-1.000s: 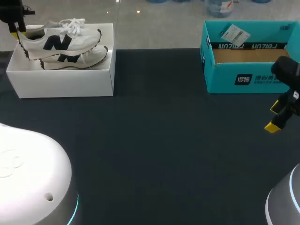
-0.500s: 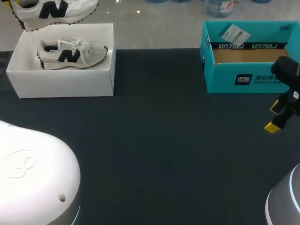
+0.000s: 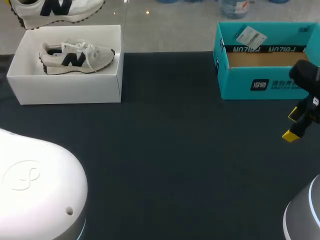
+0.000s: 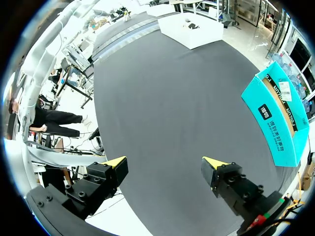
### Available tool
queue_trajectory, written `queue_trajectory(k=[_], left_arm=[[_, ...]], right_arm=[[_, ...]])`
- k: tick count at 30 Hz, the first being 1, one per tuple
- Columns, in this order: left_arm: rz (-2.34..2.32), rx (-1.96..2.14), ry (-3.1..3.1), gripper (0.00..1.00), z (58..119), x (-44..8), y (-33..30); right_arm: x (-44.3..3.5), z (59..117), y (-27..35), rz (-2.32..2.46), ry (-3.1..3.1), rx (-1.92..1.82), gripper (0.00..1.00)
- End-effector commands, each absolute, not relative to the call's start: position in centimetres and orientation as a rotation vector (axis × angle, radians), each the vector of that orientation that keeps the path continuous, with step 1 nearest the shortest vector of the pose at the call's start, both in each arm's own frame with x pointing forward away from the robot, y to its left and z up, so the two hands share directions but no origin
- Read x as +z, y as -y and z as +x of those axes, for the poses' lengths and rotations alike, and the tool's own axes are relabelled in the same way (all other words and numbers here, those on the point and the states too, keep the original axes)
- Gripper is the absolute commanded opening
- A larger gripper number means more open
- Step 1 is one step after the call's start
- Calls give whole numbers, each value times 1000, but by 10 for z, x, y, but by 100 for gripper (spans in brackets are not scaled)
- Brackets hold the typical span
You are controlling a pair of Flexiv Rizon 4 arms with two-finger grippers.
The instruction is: Take the shoe out of the shoebox, open the shoe tongue, remove and reinsert the insole, then place the shoe into the shoebox
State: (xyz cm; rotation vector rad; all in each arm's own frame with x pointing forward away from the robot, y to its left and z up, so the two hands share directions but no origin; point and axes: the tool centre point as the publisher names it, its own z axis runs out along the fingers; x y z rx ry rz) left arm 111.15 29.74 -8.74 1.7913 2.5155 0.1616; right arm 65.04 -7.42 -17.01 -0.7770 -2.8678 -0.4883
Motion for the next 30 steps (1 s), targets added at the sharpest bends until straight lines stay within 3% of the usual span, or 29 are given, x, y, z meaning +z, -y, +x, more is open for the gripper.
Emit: queue_trajectory(k=[1,8,30], left_arm=[[1789,168,-2513,0,1109,-86,-297],[1784,174,-2515,0,1103,-87,-295],[1990,110,-2355,0,892,-107,-175]], right_arm=[[-171,653,73,-777,2865,-482,100],[-171,653,73,-777,2865,-482,100],[-171,653,73,-777,2865,-482,100]])
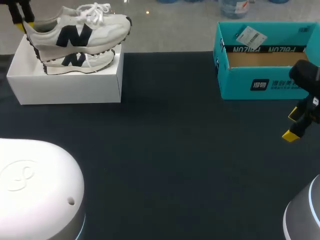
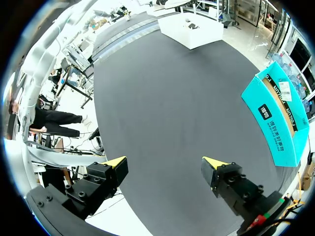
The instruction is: Take the shoe out of the shoebox, open the shoe tongue, remove and reinsert the insole, then place the shoe into the shoebox
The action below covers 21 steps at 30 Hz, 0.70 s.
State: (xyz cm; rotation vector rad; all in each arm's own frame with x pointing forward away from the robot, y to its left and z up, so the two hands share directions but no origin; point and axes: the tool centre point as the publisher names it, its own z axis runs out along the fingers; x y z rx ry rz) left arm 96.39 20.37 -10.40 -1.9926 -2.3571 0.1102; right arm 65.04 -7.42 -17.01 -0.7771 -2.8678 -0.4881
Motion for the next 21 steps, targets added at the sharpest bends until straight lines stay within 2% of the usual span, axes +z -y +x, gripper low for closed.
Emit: queue_trajectory(k=[1,10,21], left_arm=[[-2083,-139,2444,0,882,-107,-169],[-2126,-135,2414,0,826,-117,-129],[-2233,-112,2275,0,783,-129,-109]], right_arm=[[-171,653,73,-777,2865,-482,100],[-171,653,73,-777,2865,-482,100],[-171,653,73,-777,2865,-482,100]])
